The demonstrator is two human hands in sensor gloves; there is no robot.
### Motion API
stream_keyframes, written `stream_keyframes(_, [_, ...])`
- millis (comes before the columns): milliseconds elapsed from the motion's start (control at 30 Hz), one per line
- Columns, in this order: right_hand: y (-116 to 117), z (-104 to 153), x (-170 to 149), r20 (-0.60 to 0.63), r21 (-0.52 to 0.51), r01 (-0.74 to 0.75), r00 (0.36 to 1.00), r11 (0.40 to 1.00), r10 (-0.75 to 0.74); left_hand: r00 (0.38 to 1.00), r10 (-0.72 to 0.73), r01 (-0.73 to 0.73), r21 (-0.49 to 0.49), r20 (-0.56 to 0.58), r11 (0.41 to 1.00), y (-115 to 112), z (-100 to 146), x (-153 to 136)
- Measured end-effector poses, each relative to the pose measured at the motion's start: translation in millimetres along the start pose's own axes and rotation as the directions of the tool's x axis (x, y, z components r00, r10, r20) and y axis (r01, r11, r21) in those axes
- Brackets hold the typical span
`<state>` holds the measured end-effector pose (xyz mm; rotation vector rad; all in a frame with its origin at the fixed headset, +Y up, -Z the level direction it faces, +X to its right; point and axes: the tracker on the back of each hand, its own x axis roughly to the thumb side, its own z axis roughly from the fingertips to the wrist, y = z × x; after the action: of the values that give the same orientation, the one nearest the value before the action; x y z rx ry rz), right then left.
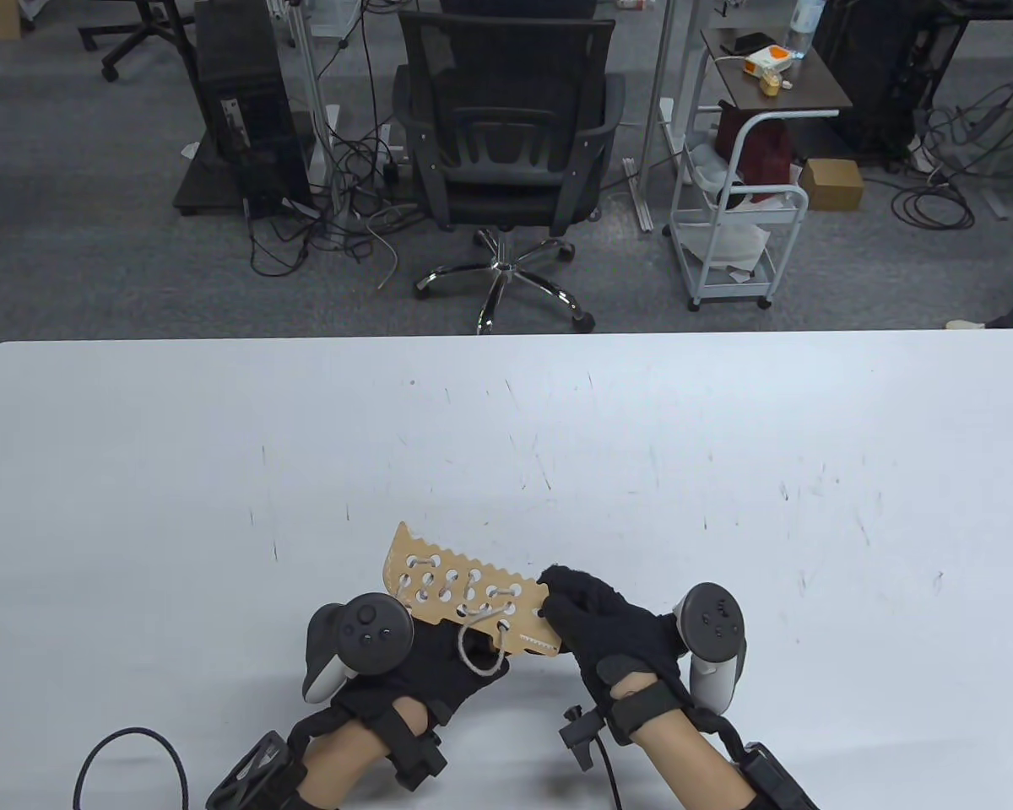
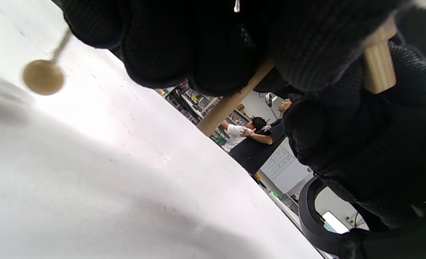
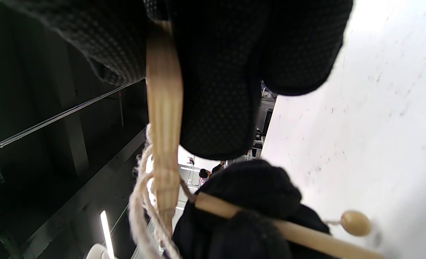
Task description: Thread rope through all holes on crocodile lacing toy
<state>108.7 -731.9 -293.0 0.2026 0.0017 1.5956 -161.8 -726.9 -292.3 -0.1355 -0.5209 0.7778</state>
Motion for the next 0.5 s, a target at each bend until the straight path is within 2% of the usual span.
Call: stream_keyframes(500, [-17,-7,-4,-0.021,-0.067,-0.031,0.999,0.997,0.030,0.999,0.037,-0.041,0.119,0.035,0.992,20,7,2])
